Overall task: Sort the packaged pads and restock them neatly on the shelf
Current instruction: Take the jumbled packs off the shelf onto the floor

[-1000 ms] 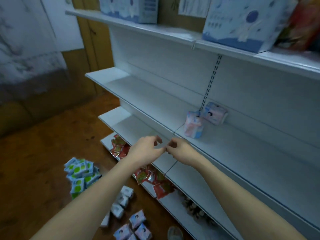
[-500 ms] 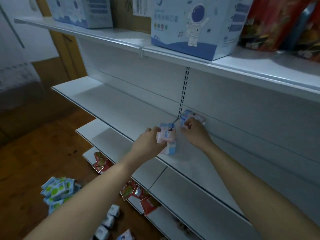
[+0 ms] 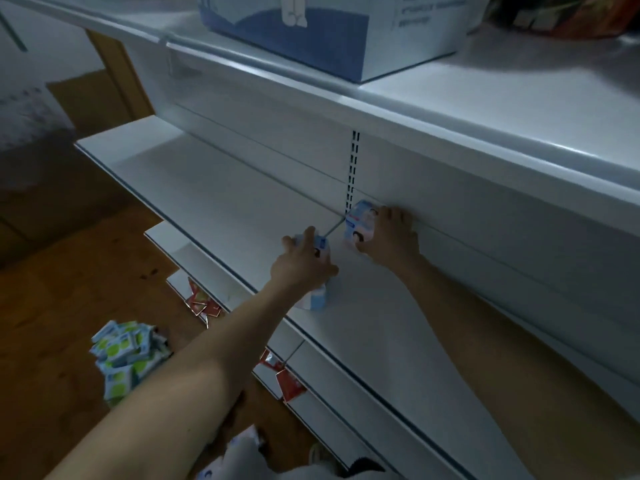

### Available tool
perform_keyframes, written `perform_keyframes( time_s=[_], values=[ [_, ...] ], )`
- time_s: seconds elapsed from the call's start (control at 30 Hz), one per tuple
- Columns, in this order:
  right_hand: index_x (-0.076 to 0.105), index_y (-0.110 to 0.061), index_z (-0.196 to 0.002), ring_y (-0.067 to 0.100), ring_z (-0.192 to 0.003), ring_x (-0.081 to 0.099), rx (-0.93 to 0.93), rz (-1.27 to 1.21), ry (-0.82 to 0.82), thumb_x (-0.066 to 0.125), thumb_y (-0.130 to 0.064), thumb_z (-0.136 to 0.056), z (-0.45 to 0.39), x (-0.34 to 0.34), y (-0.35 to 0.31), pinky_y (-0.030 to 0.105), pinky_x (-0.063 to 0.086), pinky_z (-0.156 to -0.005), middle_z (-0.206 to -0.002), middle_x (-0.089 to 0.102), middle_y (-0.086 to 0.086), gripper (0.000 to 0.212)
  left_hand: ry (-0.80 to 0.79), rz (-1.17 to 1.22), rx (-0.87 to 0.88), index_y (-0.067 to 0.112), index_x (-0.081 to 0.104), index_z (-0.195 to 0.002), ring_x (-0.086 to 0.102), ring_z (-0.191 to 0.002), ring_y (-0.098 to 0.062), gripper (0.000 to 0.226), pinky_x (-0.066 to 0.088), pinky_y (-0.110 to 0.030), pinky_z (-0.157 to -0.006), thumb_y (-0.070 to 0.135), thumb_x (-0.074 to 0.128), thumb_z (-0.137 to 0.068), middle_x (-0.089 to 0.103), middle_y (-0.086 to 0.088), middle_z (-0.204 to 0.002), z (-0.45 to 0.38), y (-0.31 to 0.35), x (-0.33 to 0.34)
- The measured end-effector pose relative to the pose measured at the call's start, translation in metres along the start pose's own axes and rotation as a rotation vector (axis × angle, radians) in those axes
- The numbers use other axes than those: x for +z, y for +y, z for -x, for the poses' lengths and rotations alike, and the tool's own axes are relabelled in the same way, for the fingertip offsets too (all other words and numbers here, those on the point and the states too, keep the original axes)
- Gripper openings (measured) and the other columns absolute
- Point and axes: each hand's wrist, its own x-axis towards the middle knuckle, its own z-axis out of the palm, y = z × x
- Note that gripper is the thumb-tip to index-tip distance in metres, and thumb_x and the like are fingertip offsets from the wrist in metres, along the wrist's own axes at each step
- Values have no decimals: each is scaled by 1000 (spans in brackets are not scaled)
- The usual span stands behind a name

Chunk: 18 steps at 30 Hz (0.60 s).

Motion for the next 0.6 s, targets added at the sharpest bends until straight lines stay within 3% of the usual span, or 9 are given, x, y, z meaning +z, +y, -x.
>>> perform_keyframes(
  time_s=[0.1, 0.2, 0.33, 0.6],
  values=[
    [46, -3, -131, 32, -122, 41, -8, 97, 21, 65, -64, -78, -8, 11, 7, 40, 42, -94, -129, 46, 17, 82, 40, -4, -7, 38, 21, -146, 52, -116, -41, 80, 43, -41, -92, 46, 65, -79, 34, -12, -136, -2, 2, 3],
    [43, -3, -129, 32, -118, 45, -35, 52, 7, 74, -57, -74, -10, 19, 11, 37, 40, -88, -128, 49, 19, 83, 77, 3, -17, 36, 27, -142, 54, -111, -40, 63, 42, -38, -85, 47, 55, -87, 41, -14, -130, 0, 1, 5],
    [38, -3, -131, 34, -117, 53, -28, -136, -89, 78, -50, -74, -7, 20, 0, 39, 46, -89, -127, 54, 20, 84, 98, 46, -6, 32, 31, -137, 56, -103, -40, 59, 40, -37, -78, 43, 58, -86, 43, -13, -124, 10, -12, -2],
    [44, -10, -118, 27, -107, 62, -44, -669, -75, 78, -48, -70, 52, 14, -99, 37, 53, -85, -119, 61, 10, 70, 305, 184, -76, 38, 29, -133, 60, -88, -29, 55, 57, -41, -76, 45, 56, -86, 46, -7, -119, 58, -106, -33]
  ],
)
